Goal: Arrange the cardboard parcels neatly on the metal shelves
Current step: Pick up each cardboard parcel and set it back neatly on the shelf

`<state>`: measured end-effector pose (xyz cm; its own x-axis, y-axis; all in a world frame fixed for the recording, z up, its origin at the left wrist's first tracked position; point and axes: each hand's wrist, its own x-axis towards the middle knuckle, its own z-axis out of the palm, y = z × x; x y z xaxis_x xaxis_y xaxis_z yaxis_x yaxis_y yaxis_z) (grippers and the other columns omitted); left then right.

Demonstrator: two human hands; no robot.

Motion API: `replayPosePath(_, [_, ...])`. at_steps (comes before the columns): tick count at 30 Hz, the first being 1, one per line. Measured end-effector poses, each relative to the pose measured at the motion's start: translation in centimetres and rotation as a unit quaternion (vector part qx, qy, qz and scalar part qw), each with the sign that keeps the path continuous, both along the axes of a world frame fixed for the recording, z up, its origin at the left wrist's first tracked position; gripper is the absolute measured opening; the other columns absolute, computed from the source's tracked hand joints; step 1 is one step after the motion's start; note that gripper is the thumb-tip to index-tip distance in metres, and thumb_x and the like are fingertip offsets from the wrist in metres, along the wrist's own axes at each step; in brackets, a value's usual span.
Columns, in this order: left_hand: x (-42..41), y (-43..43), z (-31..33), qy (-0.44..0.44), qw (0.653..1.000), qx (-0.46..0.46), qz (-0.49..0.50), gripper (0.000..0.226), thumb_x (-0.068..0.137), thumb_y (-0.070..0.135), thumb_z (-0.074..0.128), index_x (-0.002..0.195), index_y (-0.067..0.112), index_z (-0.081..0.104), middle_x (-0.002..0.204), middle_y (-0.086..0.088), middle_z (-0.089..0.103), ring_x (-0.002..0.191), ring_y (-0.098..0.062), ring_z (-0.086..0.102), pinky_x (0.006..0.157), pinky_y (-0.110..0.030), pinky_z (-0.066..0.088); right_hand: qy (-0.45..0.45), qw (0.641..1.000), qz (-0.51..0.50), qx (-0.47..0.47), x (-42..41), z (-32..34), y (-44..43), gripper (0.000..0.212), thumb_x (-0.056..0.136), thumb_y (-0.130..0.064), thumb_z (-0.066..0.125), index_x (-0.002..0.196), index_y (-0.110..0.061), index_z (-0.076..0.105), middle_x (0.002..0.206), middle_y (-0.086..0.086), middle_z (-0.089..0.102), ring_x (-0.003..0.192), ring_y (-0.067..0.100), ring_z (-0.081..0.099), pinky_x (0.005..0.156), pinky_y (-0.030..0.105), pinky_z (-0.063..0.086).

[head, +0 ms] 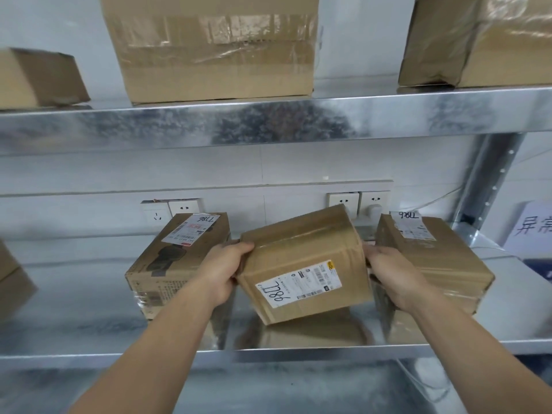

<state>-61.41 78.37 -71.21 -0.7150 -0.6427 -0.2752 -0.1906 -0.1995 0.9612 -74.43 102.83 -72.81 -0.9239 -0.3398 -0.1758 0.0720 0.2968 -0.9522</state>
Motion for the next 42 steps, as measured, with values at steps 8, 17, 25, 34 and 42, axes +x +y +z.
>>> replayPosePath(8, [-0.1,0.2,-0.6,-0.016,0.996,-0.068,-0.059,0.014,0.095,0.033,0.071,0.108,0.027,0.069,0.098,-0.002,0.078,0.089,-0.025,0.072,0.087,-0.045,0.057,-0.131,0.987,0.052,-0.077,0.4,0.9,-1.3,0.056,0.084,-0.063,0.071,0.122,-0.022,0.071,0.111,0.009,0.078,0.108,0.029,0.070,0.106,0.056,0.049])
replayPosePath(17, [-1.8,-0.5,-1.1,-0.048,0.990,-0.110,-0.075,0.026,0.095,0.026,0.070,0.119,0.021,0.065,0.107,-0.006,0.075,0.095,-0.029,0.072,0.085,-0.047,0.058,-0.118,0.991,0.055,0.011,-0.3,0.5,-2.8,0.028,0.099,-0.035,0.065,0.112,-0.011,0.070,0.108,0.021,0.076,0.088,0.032,0.071,0.082,0.047,0.058])
replayPosePath(25, [-1.2,-0.5,-0.8,-0.010,0.989,-0.127,-0.077,0.034,0.095,0.024,0.070,0.128,0.023,0.061,0.116,-0.004,0.072,0.101,-0.024,0.071,0.091,-0.040,0.057,-0.105,0.993,0.058,-0.007,0.3,1.0,-2.2,0.024,0.097,-0.040,0.068,0.105,-0.017,0.072,0.083,0.003,0.076,0.086,0.023,0.068,0.082,0.036,0.052])
replayPosePath(34, [1.0,0.7,-2.2,0.082,0.995,0.028,-0.046,0.023,0.097,0.031,0.065,0.117,0.028,0.053,0.111,-0.001,0.063,0.094,-0.021,0.062,0.088,-0.044,0.052,-0.081,0.974,-0.019,-0.211,1.4,1.1,-1.5,0.026,0.103,-0.047,0.054,0.119,-0.026,0.054,0.119,0.001,0.068,0.106,0.016,0.066,0.094,0.044,0.055])
replayPosePath(42, [0.2,1.6,-3.7,0.000,0.999,0.000,-0.053,0.027,0.094,0.026,0.072,0.119,0.017,0.068,0.106,-0.004,0.078,0.102,-0.026,0.072,0.100,-0.048,0.054,-0.117,0.987,0.009,-0.111,0.8,-1.2,-1.8,0.041,0.097,-0.027,0.070,0.132,-0.010,0.055,0.114,0.011,0.072,0.099,0.026,0.072,0.077,0.036,0.058])
